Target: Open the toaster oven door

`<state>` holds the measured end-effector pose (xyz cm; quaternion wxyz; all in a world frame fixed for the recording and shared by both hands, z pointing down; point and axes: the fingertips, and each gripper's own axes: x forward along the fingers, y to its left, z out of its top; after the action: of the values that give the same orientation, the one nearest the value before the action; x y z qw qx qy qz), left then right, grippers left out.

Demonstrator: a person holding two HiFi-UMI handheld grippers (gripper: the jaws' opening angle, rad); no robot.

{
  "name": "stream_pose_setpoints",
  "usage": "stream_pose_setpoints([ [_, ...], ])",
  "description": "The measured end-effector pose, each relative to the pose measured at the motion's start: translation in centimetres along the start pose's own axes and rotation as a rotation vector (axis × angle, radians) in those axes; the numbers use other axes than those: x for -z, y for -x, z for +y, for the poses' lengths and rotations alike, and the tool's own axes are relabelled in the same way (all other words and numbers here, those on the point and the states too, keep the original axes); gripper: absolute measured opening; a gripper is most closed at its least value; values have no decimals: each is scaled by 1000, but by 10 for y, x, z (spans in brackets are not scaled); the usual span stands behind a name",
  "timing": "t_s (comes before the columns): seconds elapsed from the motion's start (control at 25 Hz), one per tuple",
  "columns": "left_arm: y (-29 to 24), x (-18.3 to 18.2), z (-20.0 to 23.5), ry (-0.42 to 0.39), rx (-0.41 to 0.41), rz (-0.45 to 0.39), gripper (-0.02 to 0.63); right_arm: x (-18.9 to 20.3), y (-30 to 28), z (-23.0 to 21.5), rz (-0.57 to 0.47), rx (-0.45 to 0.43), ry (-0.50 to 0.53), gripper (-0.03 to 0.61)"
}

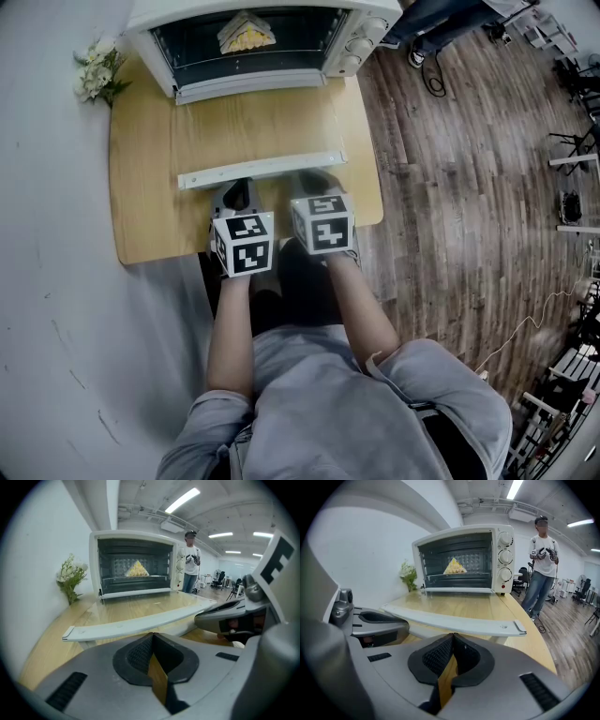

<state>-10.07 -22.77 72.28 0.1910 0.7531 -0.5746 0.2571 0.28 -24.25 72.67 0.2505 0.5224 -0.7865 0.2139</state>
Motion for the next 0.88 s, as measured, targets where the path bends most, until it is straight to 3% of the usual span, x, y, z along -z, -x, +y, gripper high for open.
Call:
stream_pose_setpoints([
  [0.2,18,2,4,16,-3,51,3,15,13,8,86,-21,-6,0],
  [0.32,35,-11,7,23,-10,45,3,7,29,12,87,-25,-6,0],
  [0.88,131,-116,4,30,-15,-98,3,-111,133,30,-98,-9,-14,0],
])
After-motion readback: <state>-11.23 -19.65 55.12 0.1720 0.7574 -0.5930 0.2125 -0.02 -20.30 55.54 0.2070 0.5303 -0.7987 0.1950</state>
